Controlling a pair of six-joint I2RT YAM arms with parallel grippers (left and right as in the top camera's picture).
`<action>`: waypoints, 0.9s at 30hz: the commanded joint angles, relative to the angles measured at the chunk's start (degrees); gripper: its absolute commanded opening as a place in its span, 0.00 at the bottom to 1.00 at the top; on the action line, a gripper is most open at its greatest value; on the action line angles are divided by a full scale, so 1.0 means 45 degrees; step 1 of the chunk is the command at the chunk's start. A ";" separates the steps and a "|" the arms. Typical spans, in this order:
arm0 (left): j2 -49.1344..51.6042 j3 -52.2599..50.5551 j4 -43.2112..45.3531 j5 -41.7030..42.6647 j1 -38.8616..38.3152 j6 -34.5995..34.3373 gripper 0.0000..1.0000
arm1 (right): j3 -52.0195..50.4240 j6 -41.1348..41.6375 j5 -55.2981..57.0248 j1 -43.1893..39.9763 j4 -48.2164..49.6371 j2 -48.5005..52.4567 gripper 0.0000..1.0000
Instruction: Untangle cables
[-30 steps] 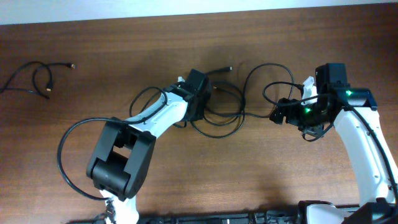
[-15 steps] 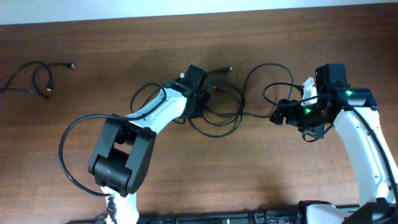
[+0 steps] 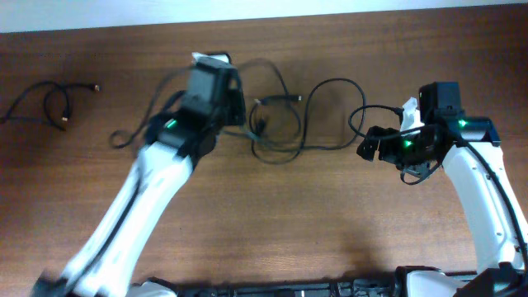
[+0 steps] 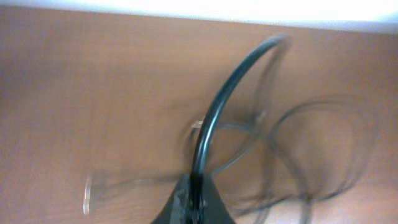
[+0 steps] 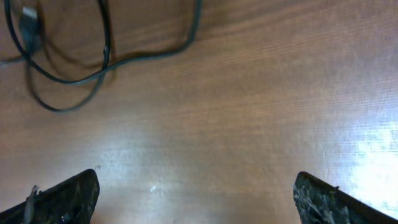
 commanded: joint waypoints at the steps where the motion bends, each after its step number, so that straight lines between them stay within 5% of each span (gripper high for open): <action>1: -0.1996 0.0078 0.1763 0.0879 0.0029 0.1054 0.00 | -0.0044 -0.0087 0.0107 0.0495 0.0340 -0.0087 0.99; 5: -0.2987 0.0078 0.4206 -0.0452 0.0029 0.1855 0.00 | -0.0044 -0.0092 0.0112 0.1190 0.0549 -0.0078 0.99; 12: -0.2671 0.0078 0.6907 -0.7791 0.0918 0.1855 0.00 | -0.0044 -0.0092 0.0112 0.1579 0.0544 0.0568 0.99; 17: -0.0889 0.0078 0.8068 -0.6810 0.3633 0.1792 0.00 | -0.0044 -0.0092 0.0112 0.1579 0.0549 0.1107 0.99; 23: 0.3395 0.0078 0.7616 -0.3920 0.6139 -0.1889 0.00 | -0.0044 -0.0087 0.0102 0.1579 0.0549 0.1122 0.99; 27: 0.5799 0.0078 0.7519 -0.3434 0.6766 -0.2161 0.00 | -0.0044 -0.0087 0.0112 0.1579 0.0563 0.1122 0.99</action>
